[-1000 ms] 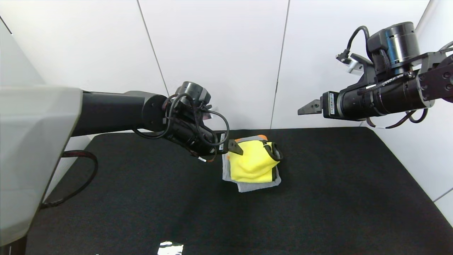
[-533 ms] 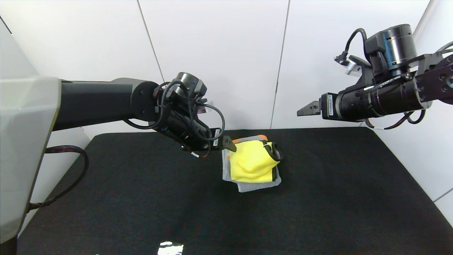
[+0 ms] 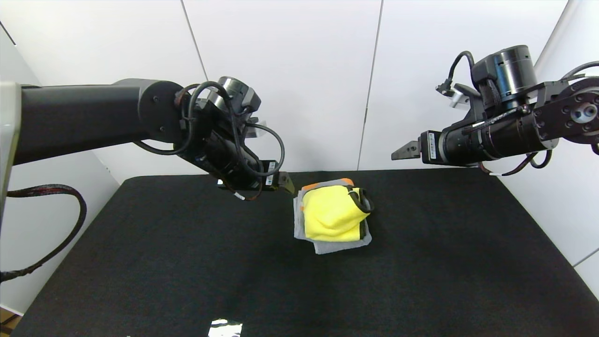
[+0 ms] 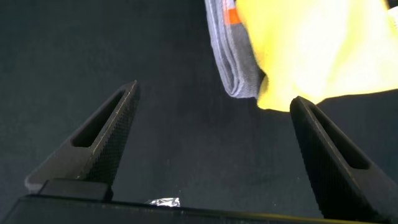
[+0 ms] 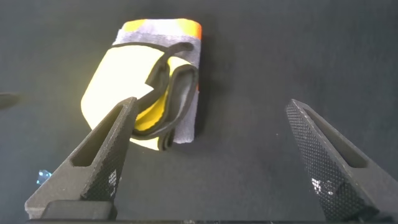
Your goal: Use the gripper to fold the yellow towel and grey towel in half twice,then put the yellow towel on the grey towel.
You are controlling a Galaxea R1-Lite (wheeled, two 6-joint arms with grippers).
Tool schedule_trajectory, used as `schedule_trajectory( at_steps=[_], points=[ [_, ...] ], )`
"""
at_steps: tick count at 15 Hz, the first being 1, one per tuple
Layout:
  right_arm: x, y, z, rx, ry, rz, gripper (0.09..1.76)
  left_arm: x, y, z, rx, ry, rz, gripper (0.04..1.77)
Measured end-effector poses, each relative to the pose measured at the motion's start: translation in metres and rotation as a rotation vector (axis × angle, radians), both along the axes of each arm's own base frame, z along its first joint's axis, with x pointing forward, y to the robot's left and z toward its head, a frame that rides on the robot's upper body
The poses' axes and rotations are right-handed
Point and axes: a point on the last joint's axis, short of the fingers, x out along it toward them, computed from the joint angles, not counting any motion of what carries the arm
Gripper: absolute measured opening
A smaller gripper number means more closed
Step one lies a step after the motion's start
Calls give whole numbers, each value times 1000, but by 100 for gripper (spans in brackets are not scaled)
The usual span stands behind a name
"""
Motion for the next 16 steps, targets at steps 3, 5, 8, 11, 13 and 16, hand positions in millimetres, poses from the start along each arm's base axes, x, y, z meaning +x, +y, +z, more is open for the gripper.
schedule_trajectory(
  at_steps=[3, 5, 8, 11, 13, 16],
  points=[
    [1, 2, -4, -10, 9, -2, 171, -6, 4, 10, -8, -19, 6, 170],
    [1, 0, -4, -11, 9, -11, 171, -10, 7, 15, -13, -29, 7, 170],
    [3, -5, -4, -21, 3, -37, 171, -18, 17, 26, -16, -46, 22, 170],
    [4, -12, -4, -23, 4, -58, 171, -29, 33, 37, -7, -40, 42, 171],
    [1, -16, -2, -30, -2, -81, 171, -36, 39, 42, -11, -45, 51, 171],
    [-7, -22, -2, -44, -16, -114, 171, -48, 48, 47, -14, -52, 64, 171]
  ],
)
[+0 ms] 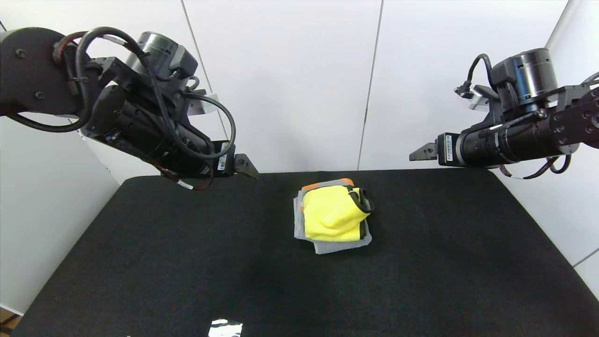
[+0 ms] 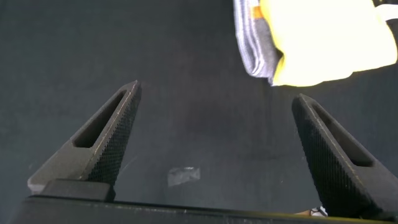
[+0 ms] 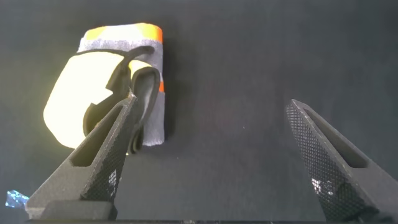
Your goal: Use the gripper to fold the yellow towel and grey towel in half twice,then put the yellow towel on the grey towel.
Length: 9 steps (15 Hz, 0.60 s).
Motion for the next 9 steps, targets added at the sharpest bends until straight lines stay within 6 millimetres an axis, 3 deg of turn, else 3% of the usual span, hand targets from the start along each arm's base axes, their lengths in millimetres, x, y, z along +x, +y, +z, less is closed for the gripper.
schedule_trajectory(
  at_steps=[7, 9],
  points=[
    [-29, -13, 3, -13, -65, 4, 171, -24, 18, 6, -9, -106, -2, 172],
    [-48, -18, 6, -13, -75, 5, 171, -35, 26, 0, -5, -150, -3, 172]
  ],
)
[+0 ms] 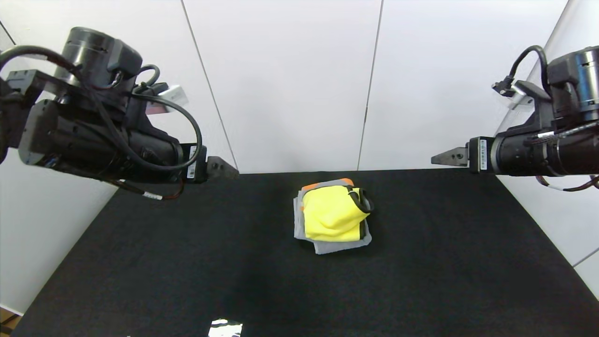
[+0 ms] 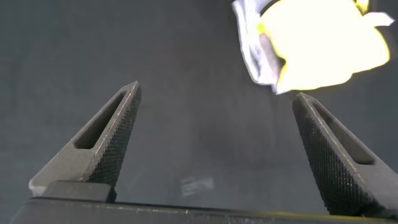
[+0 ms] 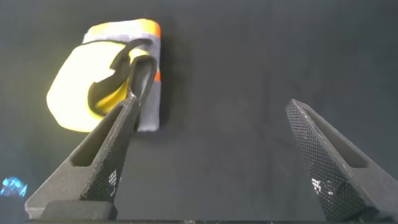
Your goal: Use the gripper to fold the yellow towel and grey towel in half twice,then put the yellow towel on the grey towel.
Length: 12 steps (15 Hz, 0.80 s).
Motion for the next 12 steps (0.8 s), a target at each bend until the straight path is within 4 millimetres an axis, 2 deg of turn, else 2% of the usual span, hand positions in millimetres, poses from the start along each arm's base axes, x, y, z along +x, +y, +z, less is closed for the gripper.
schedule_trajectory(
  at_steps=[3, 6, 10, 12],
  points=[
    [-30, -8, 5, -23, -20, -19, 171, -32, 18, -8, 15, -33, 12, 172],
    [-60, -16, 10, -46, -54, -29, 171, -65, 31, -2, 17, -84, 20, 172],
    [-86, -22, 14, -46, -84, -24, 171, -91, 38, 3, 10, -125, 23, 172],
    [-105, -26, 18, -36, -116, -21, 171, -109, 43, 6, 6, -155, 22, 172]
  ],
)
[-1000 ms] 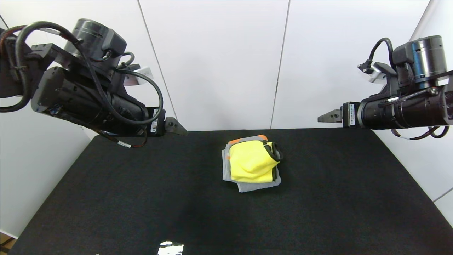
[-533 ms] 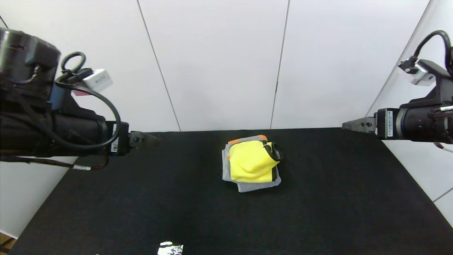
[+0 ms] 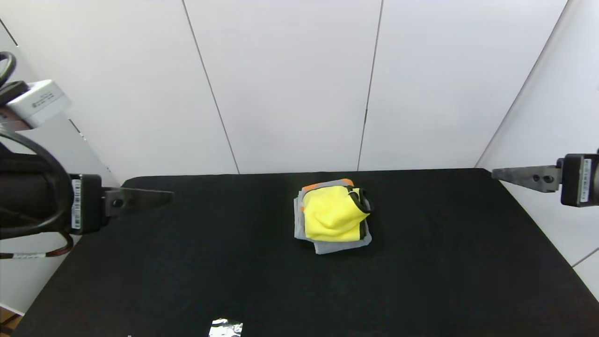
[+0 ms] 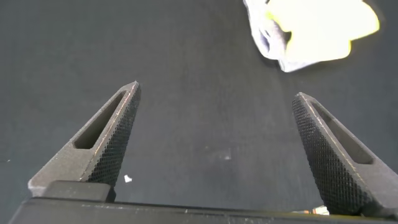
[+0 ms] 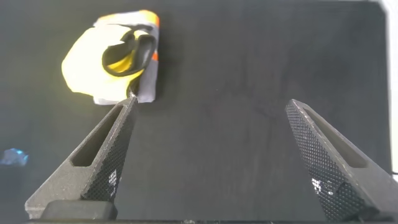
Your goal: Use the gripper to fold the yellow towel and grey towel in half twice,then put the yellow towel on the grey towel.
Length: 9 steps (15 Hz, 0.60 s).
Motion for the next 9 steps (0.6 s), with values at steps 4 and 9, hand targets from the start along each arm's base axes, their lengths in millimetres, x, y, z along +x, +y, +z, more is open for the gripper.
schedule_trajectory(
  at_steps=[4, 9],
  points=[
    [-32, -8, 1, 12, -42, 3, 171, -29, 7, 1, -5, -42, -3, 172],
    [-74, -20, -3, 29, -100, -2, 171, -71, 17, 0, -12, -122, -4, 172]
  ],
)
